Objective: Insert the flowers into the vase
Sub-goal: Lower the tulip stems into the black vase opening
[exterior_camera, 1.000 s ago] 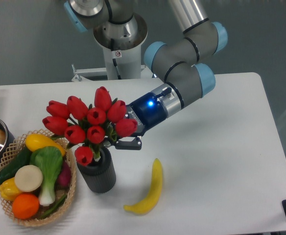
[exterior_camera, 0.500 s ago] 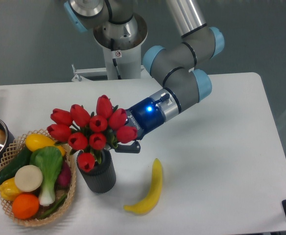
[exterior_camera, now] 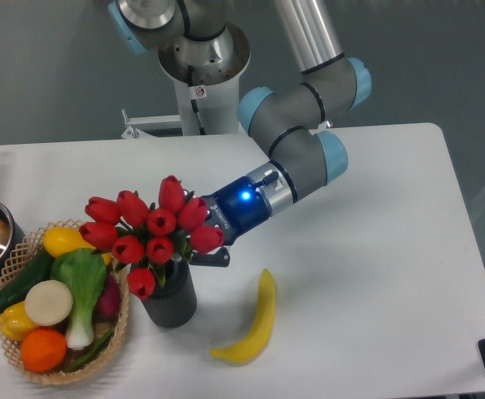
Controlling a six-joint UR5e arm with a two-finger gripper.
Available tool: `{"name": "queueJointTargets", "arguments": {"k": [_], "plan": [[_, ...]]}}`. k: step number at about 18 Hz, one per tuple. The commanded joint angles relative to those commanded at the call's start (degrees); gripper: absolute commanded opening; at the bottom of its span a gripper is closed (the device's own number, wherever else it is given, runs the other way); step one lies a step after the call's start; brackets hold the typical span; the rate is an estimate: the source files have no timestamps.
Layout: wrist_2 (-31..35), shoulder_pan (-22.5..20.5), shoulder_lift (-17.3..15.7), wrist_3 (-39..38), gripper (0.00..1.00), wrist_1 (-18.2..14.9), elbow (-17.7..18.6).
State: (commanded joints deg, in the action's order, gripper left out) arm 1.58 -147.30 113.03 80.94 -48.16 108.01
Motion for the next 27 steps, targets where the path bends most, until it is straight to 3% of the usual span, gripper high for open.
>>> {"name": "queueJointTargets", "arguments": {"k": [4, 27], "plan": [[0.09, -0.26, 0.44, 3.78, 0.18, 0.0, 1.23], [2.46, -0.53, 2.11, 4.4, 0.19, 0.18, 1.76]]}}
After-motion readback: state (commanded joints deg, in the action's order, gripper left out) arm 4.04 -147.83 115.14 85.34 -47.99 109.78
